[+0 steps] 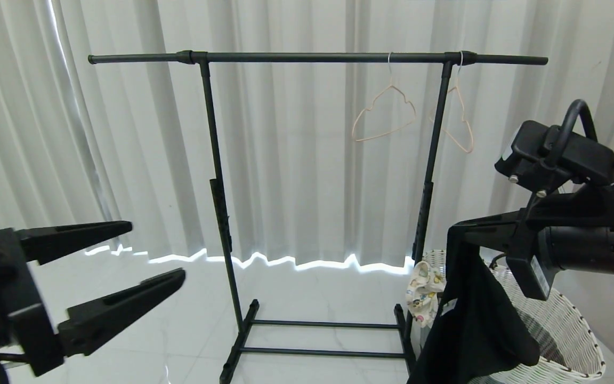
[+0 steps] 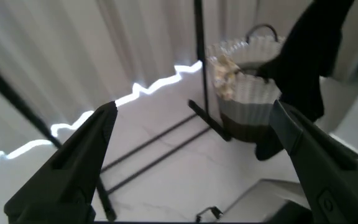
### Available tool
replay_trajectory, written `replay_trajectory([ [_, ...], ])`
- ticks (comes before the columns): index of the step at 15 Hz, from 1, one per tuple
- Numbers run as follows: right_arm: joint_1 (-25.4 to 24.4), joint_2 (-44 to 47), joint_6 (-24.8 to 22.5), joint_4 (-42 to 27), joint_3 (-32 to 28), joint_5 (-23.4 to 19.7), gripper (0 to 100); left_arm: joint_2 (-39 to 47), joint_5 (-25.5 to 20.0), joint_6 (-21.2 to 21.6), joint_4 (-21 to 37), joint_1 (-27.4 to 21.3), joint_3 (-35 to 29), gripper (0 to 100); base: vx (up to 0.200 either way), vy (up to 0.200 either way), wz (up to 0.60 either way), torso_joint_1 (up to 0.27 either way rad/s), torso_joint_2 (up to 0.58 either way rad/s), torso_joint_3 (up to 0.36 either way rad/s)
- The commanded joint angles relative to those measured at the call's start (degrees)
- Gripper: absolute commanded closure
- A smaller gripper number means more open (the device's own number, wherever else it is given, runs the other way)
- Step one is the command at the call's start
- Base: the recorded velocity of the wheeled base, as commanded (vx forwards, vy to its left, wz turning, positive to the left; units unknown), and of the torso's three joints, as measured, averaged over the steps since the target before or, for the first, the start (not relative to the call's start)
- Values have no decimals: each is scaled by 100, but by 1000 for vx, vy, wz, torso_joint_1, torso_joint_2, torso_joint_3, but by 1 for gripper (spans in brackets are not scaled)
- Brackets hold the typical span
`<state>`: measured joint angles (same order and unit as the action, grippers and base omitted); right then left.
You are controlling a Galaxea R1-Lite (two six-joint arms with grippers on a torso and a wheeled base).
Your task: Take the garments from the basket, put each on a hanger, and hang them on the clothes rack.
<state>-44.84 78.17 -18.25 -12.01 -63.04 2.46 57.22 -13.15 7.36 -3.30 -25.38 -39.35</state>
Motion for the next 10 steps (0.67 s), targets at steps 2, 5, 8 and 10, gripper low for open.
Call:
replay_trajectory([
  [2,-95,155,14,5,-156,-27,100,1590,94,-604,-48,-846,-837,0,0,0,0,0,0,0],
  [5,-280,340,252,5,-341,-158,100,2329,480,-947,-302,-1268,-1338,0,0,0,0,0,0,0],
  [8,-394,700,551,14,-525,-202,100,3005,973,-956,-549,-1971,-1171,0,0,0,0,0,0,0],
  [10,-385,849,682,5,-710,-202,100,3278,1298,-1062,-821,-2375,-1127,0,0,0,0,0,0,0],
])
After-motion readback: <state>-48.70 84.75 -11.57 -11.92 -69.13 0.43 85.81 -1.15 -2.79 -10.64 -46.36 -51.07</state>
